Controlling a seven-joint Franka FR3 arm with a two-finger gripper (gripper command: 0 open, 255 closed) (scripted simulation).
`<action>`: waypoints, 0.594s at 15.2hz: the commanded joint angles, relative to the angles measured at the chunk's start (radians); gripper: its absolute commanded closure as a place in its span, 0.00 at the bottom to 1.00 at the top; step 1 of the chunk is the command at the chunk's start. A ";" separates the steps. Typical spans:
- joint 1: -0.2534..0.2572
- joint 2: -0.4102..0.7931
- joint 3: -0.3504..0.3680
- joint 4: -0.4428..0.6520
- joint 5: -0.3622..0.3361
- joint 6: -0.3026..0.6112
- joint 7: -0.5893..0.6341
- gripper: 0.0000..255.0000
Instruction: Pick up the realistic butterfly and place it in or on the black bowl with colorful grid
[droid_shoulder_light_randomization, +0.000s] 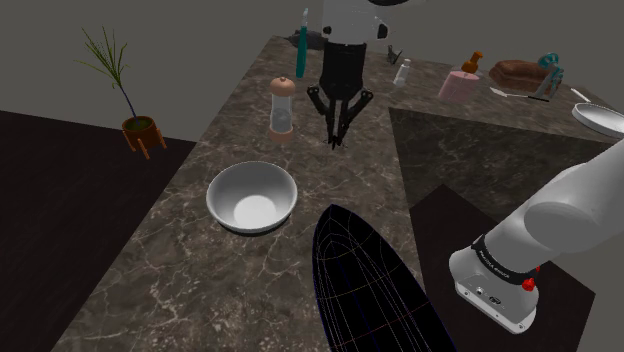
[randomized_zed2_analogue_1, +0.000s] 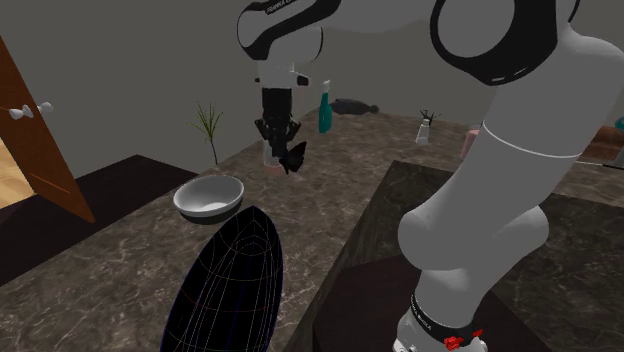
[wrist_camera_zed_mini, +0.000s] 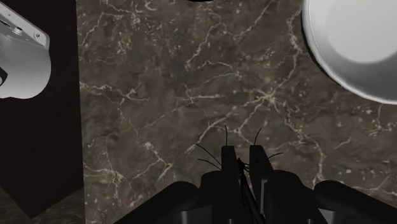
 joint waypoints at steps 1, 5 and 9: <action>-0.001 -0.001 -0.001 0.016 -0.001 -0.017 0.002 1.00; 0.040 -0.104 0.026 -0.082 0.065 -0.002 0.038 1.00; 0.088 -0.196 0.057 -0.161 0.132 0.007 0.082 1.00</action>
